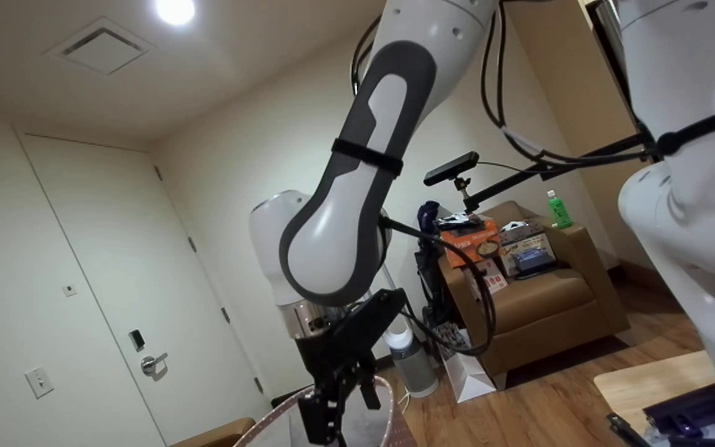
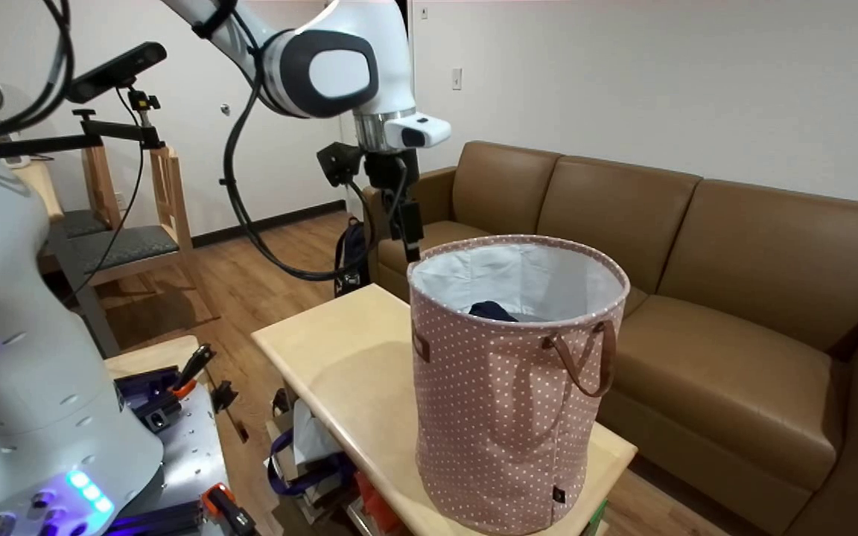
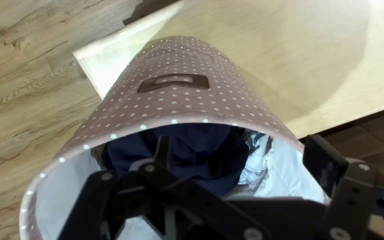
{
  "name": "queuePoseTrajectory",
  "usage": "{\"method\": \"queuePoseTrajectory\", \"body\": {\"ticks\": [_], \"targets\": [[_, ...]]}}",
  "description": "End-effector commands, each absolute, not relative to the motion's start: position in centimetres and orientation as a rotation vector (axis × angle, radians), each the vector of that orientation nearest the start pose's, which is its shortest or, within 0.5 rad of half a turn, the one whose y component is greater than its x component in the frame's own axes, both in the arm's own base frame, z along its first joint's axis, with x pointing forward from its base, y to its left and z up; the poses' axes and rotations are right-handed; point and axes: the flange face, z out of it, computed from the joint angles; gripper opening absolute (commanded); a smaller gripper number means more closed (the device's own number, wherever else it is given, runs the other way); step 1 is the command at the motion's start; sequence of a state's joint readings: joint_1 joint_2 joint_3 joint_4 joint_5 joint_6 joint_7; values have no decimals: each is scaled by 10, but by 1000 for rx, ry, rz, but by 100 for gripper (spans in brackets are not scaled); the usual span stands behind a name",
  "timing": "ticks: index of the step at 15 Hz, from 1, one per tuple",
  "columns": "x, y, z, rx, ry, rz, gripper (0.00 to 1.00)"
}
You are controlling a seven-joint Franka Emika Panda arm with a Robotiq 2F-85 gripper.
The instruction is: Remove the blue cloth out of the laundry bag and put it on the table
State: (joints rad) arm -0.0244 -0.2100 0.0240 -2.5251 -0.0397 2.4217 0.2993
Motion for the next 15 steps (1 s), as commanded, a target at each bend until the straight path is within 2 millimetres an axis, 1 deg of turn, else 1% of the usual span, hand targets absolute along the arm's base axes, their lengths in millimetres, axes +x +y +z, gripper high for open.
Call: {"method": "queuePoseTrajectory", "body": {"ticks": [1,2,3,4,5,6,7,8,9,10,11,12,13,14,15], "targets": [[454,-1,356,-3108,446,-168,100],[455,1,351,-3096,457,-160,100],[453,3,353,-3118,491,-189,100],[456,0,357,-3116,522,-207,100],[467,-12,363,-3112,564,-242,100],[472,-19,367,-3109,606,-256,100],[486,-36,372,-3106,653,-269,100],[496,-48,375,-3104,679,-283,100],[510,-63,373,-3115,697,-266,100],[521,-73,371,-3104,698,-256,100],[534,-86,360,-3107,709,-238,100],[544,-91,349,-3097,694,-212,100],[548,-91,342,-3086,673,-195,100],[526,-87,362,-3090,715,-246,100],[535,-90,351,-3092,710,-220,100]]}}
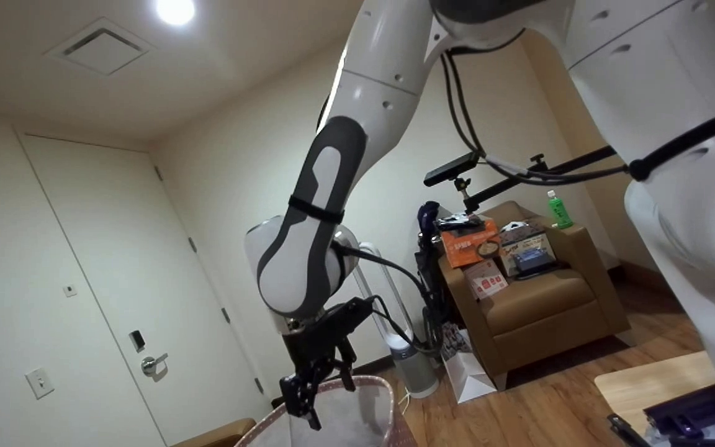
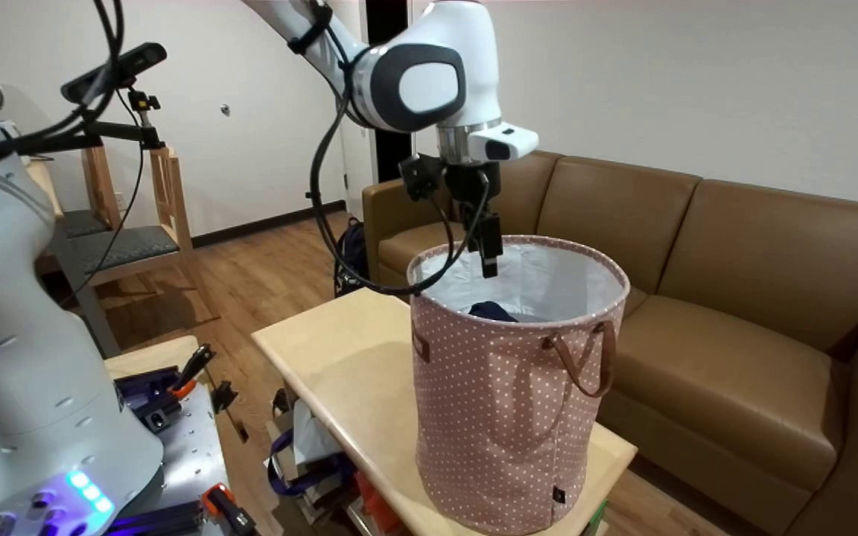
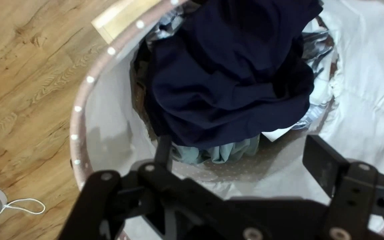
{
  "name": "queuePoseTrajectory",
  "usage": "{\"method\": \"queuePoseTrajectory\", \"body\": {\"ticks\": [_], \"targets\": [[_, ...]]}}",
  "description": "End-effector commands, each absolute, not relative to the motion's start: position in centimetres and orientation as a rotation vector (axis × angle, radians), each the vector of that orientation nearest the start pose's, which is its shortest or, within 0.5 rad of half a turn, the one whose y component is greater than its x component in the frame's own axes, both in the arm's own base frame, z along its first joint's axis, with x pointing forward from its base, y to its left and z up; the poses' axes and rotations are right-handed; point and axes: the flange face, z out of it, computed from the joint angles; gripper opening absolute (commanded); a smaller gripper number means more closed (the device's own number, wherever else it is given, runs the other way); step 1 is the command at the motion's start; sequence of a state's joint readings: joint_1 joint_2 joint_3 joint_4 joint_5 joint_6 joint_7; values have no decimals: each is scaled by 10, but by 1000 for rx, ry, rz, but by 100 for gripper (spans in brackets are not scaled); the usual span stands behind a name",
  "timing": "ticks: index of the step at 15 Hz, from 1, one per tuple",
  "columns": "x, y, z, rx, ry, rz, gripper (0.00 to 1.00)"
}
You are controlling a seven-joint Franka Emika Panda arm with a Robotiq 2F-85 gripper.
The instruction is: Remove the blue cloth out of the laundry bag and put it on the table
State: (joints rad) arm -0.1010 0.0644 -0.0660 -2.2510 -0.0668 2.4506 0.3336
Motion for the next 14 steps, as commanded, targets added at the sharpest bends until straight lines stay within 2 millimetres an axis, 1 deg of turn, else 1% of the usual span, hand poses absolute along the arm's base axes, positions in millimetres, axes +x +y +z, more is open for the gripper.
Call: {"method": "queuePoseTrajectory", "body": {"ticks": [1,3,6,7,8,10,11,12,14], "targets": [[541,-91,342,-3096,706,-201,100],[547,-91,336,-3099,702,-190,100],[548,-90,338,-3098,701,-196,100],[558,-91,331,-3080,641,-193,100],[572,-91,319,-3050,601,-199,100],[600,-84,288,-2975,511,-234,100],[612,-81,275,-2939,506,-234,100],[623,-75,260,-2923,470,-235,100],[641,-70,226,-2933,451,-203,100]]}}
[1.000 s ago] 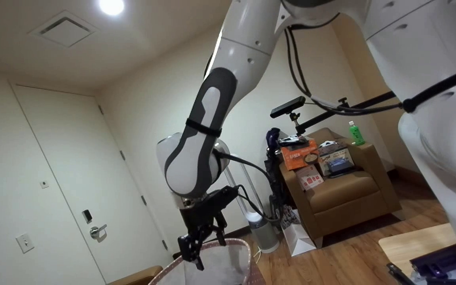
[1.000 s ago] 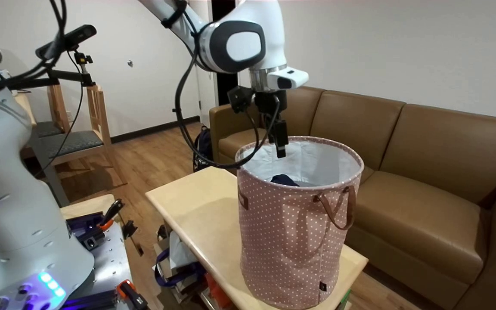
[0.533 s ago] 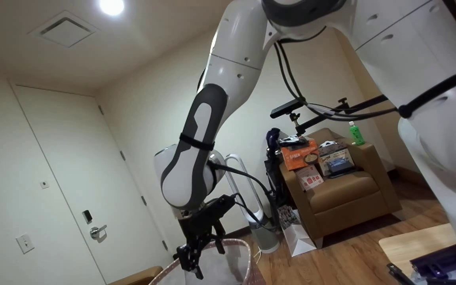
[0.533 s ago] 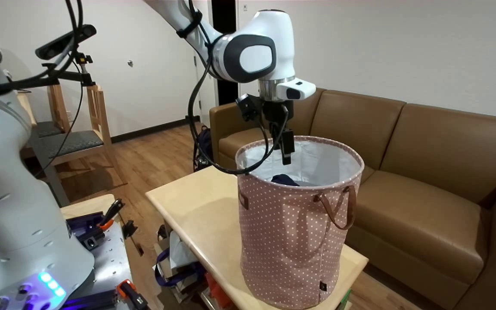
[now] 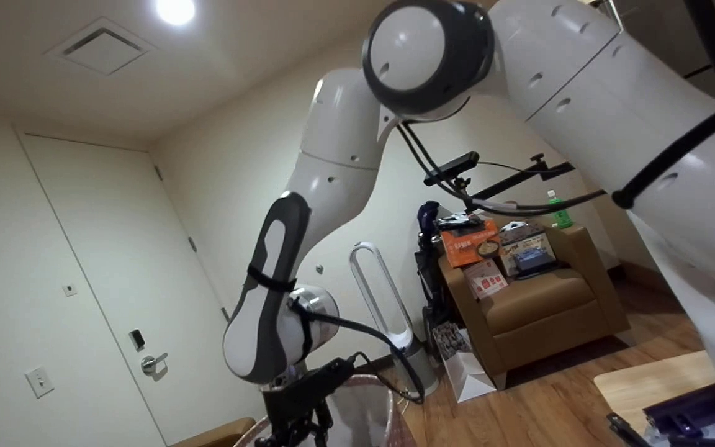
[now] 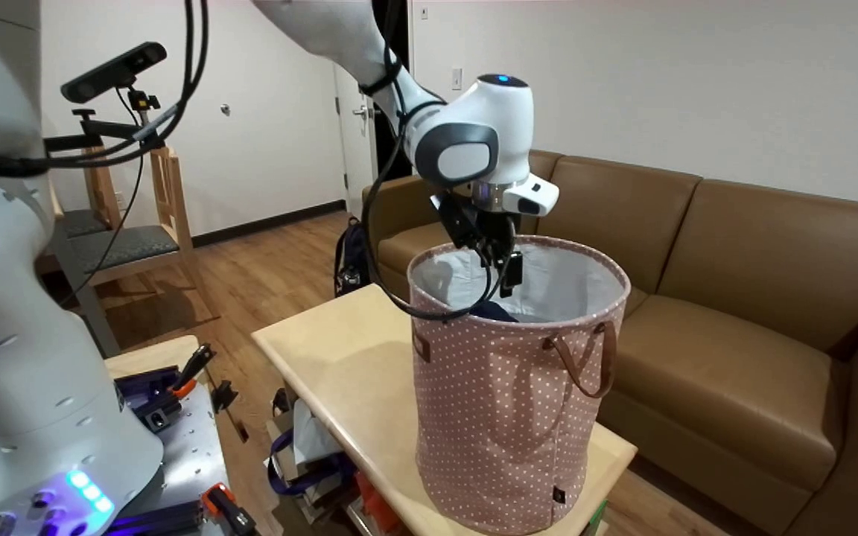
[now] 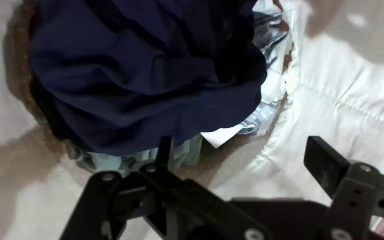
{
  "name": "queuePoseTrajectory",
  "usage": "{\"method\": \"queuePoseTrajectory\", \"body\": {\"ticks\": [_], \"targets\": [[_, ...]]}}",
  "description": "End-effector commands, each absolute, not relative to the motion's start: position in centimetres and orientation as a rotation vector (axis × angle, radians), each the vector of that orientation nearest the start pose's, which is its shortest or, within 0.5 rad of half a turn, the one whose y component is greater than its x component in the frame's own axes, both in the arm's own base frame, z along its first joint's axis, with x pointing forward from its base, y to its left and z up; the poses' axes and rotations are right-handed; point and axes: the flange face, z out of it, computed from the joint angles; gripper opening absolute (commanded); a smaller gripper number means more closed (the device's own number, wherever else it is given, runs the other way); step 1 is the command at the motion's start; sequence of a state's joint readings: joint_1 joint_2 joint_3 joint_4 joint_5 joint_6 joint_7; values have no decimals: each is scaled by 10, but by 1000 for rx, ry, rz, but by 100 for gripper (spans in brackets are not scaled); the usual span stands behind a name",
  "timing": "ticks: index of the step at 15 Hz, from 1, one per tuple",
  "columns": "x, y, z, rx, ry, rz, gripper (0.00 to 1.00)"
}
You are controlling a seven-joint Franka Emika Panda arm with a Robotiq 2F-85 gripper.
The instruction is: Remove the blue cloth out of the laundry bag and put it on the table
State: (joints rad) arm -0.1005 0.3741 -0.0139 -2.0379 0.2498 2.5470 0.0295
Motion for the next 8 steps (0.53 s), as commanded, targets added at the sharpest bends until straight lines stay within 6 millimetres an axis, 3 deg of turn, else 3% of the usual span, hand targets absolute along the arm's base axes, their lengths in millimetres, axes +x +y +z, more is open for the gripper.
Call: {"method": "queuePoseTrajectory", "body": {"ticks": [1,8], "targets": [[650,-67,206,-2950,427,-155,100],[683,-58,75,-3061,428,180,100]]}}
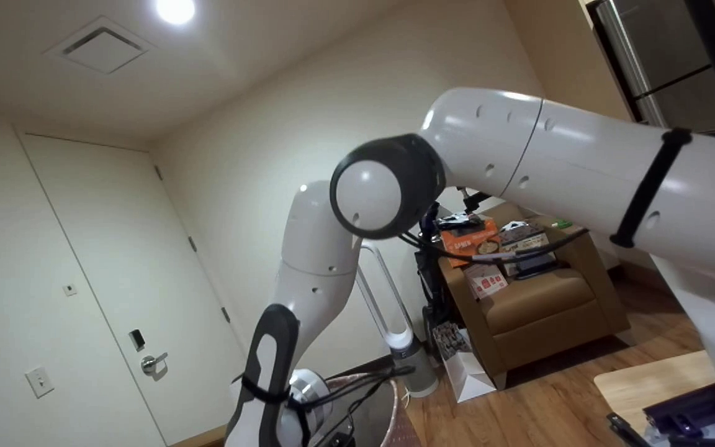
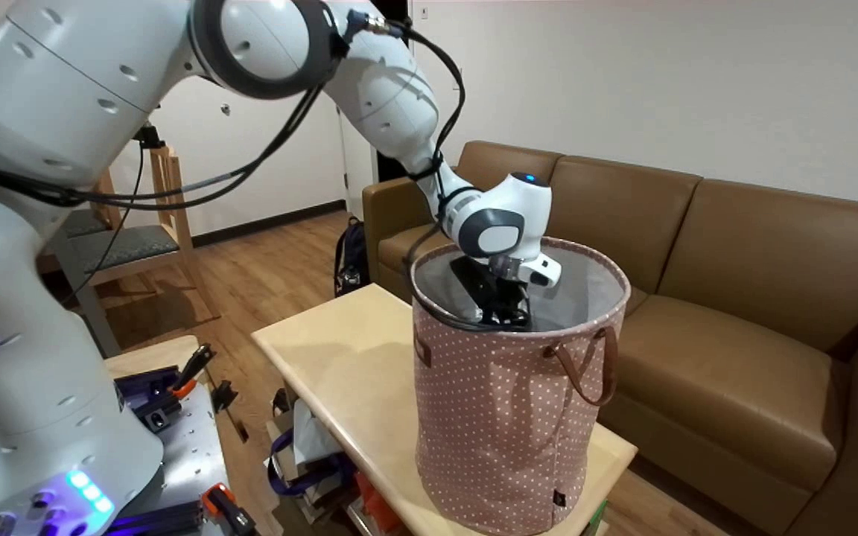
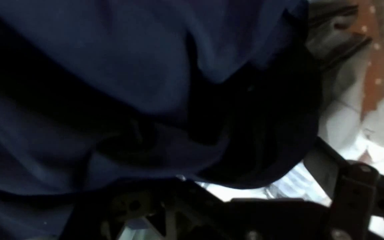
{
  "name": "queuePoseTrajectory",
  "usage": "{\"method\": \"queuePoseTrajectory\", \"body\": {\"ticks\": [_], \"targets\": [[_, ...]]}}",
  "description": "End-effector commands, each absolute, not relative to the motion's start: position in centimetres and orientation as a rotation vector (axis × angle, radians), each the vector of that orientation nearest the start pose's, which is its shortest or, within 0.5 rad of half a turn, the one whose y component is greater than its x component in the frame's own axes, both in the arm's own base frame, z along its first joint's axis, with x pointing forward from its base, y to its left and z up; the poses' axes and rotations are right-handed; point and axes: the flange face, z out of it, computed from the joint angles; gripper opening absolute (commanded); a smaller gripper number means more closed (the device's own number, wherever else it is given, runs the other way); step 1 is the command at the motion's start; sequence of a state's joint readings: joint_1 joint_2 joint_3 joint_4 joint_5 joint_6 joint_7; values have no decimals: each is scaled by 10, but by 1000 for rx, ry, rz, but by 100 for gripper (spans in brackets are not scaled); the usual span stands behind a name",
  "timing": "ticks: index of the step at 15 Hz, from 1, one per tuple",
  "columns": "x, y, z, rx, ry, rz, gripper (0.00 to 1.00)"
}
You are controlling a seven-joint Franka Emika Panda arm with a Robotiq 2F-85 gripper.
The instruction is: Remove the blue cloth out of the laundry bag and put it on the table
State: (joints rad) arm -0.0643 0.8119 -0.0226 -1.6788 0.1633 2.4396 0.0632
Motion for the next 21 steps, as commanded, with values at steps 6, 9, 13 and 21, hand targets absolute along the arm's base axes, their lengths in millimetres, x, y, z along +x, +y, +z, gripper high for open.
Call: {"method": "queuePoseTrajectory", "body": {"ticks": [6,9,13,21], "targets": [[693,-71,12,-3040,453,271,100],[697,-75,-6,-3012,452,295,75],[706,-76,0,-2981,463,275,53],[716,-77,83,-2886,281,84,1]]}}
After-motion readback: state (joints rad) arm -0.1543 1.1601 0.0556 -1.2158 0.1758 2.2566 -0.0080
